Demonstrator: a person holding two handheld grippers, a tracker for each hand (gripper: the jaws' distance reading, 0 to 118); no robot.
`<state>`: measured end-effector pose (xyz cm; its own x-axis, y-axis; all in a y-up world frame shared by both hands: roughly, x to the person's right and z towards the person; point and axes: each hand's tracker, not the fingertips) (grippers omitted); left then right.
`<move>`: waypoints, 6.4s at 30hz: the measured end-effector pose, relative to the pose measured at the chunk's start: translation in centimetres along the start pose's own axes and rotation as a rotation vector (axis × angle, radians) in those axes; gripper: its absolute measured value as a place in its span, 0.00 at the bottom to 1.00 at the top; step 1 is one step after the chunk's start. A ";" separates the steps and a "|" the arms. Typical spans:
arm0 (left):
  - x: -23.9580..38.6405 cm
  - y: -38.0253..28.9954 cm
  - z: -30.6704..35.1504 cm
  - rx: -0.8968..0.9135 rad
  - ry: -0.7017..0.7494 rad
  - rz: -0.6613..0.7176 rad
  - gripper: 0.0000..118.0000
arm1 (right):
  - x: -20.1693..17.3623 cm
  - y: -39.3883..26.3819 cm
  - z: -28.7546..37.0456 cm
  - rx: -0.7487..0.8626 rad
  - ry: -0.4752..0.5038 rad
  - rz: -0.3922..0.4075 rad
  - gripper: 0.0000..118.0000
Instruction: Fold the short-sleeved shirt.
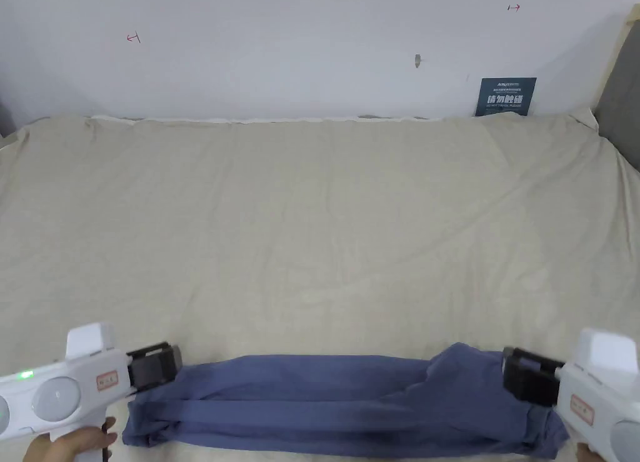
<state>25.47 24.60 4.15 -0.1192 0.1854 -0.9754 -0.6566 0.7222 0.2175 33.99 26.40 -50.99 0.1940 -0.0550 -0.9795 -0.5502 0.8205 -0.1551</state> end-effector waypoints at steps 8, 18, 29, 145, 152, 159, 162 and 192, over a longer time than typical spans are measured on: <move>7.4 5.1 8.1 0.394 -0.071 -0.121 0.97 | -4.5 7.4 6.4 0.359 0.004 0.066 0.97; 12.7 4.7 9.8 0.582 -0.103 -0.255 0.01 | -7.6 8.1 8.3 0.504 -0.054 0.146 0.02; 12.0 4.7 9.1 0.545 -0.126 -0.260 0.00 | -7.6 7.9 7.9 0.497 -0.045 0.154 0.02; 15.2 -9.8 -4.5 -0.151 -0.178 -0.290 0.01 | -2.5 6.6 5.7 0.339 -0.034 0.122 0.02; 20.3 -14.5 -6.8 -0.245 -0.209 -0.334 0.01 | -1.7 6.3 5.4 0.315 -0.046 0.102 0.02; 19.5 -13.0 -5.4 -0.214 -0.247 -0.332 0.01 | -1.3 6.3 5.6 0.310 -0.055 0.101 0.02; 17.3 -10.5 -3.0 -0.164 -0.323 -0.235 0.01 | -1.2 6.4 6.0 0.317 -0.055 0.095 0.02; 1.1 -6.9 -10.4 -0.372 -0.430 0.208 0.36 | -3.7 6.2 3.1 0.244 -0.050 0.099 0.02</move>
<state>22.09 12.85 1.20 -0.0122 0.6061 -0.7953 -0.8775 0.3749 0.2991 32.40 33.43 -47.91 0.1922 0.0550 -0.9798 -0.3571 0.9339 -0.0176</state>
